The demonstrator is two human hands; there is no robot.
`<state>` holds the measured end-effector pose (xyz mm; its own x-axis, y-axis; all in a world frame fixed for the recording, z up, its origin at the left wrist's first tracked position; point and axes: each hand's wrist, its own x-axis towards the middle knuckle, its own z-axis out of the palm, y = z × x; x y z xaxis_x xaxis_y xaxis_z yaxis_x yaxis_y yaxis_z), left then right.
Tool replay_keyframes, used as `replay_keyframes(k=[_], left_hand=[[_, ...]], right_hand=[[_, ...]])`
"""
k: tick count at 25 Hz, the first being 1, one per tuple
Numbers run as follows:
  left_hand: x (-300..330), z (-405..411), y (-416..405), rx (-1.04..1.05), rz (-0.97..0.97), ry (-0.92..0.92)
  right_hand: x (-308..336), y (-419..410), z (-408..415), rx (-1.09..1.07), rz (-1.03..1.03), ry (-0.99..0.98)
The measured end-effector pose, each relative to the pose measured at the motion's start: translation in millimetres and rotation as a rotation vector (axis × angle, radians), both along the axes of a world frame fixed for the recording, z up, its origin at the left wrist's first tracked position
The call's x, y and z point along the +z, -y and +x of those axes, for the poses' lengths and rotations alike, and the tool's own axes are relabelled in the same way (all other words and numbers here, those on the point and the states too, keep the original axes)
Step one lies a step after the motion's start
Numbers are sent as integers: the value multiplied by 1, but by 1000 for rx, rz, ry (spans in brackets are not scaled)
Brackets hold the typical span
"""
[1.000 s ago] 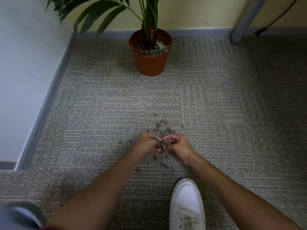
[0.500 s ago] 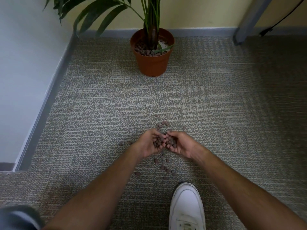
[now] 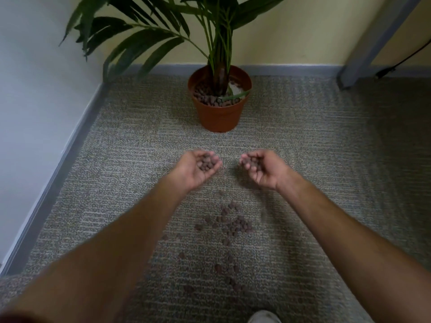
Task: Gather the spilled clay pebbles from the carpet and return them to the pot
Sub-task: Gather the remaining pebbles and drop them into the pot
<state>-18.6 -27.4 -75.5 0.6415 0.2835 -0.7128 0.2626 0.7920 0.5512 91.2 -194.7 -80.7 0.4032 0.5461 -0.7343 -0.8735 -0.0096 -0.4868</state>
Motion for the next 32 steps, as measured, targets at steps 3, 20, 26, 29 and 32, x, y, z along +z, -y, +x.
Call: replay_keyframes(k=[3,20,26,29,32], left_hand=[[29,36,-32,87,67,-26],[111,97,-47,123,112,223],[62,69,-50,25,528,-75],[15,10,-30,-267,840,-275],[-51,-66,-4,-748,1358,-419]], right_hand=[[23,-28,45,-109,34,55],[91,-115,95,-273,146,239],[40,-38,72,-84,-69,444],[-18,5,10,195,-375,769],[-73,39,-57,730,-587,1184]])
